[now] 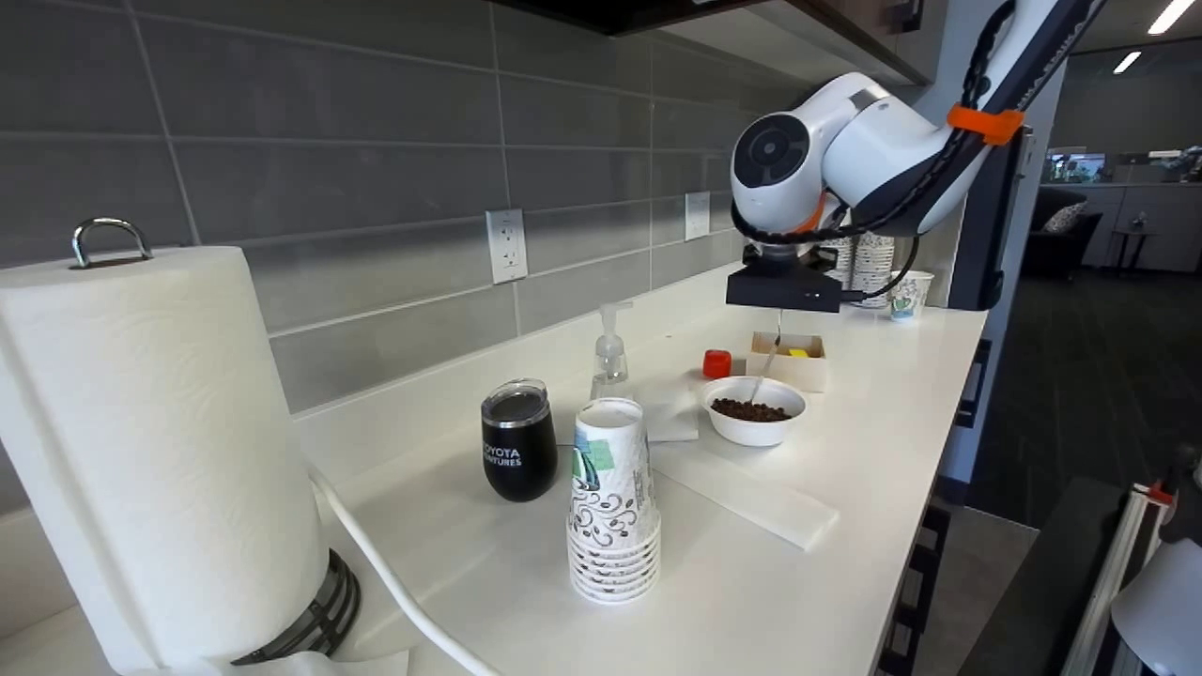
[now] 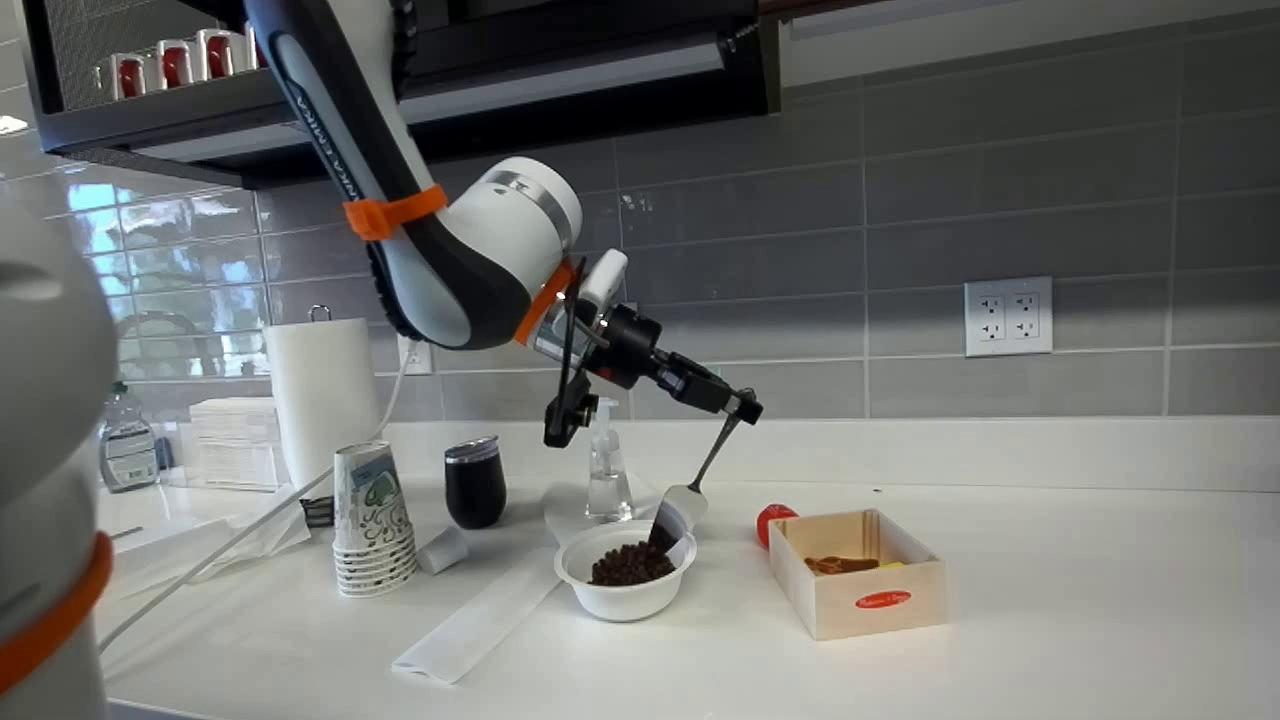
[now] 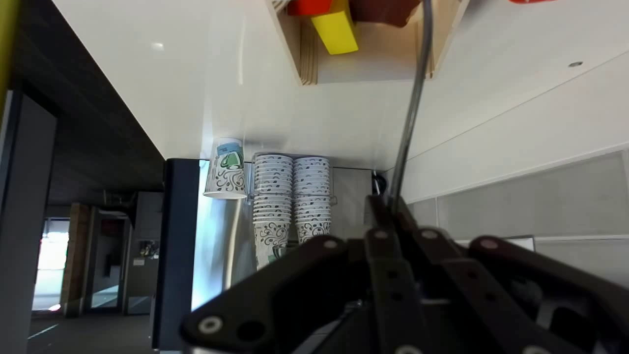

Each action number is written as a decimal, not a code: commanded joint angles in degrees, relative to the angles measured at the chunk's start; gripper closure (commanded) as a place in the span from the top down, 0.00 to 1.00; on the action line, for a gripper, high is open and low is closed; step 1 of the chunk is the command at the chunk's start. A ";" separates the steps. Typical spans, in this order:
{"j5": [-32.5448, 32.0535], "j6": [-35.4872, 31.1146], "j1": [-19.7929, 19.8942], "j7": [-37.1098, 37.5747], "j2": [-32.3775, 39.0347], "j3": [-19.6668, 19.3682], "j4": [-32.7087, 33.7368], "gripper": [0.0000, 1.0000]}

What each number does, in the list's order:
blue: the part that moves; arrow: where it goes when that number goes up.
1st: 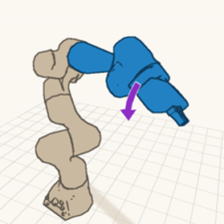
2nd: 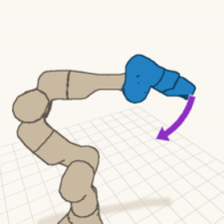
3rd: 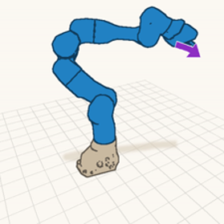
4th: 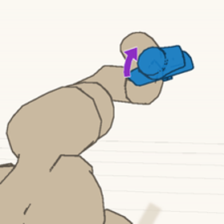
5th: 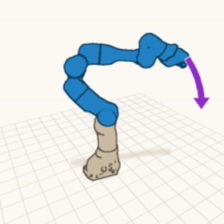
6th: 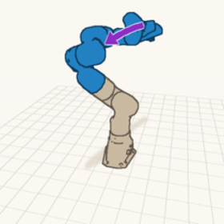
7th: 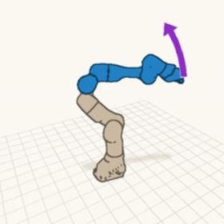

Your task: Use the cake slicer to stir in the bowl

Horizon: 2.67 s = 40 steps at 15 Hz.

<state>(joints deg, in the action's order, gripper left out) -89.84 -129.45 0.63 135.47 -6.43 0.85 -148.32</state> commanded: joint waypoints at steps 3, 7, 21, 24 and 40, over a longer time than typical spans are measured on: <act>-5.20 3.92 -1.61 5.33 -0.21 0.73 -2.79 0.01; -4.70 4.21 -2.91 4.59 -0.32 1.52 -4.28 0.01; -9.29 3.23 -6.90 9.71 0.30 4.49 -4.98 0.01; -12.34 4.23 -6.80 11.52 0.89 4.38 -4.89 0.01; -17.80 11.42 -5.83 13.36 3.42 3.18 -5.16 0.01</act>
<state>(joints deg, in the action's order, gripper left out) -107.70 -119.40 -5.39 147.95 -3.16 4.20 -153.23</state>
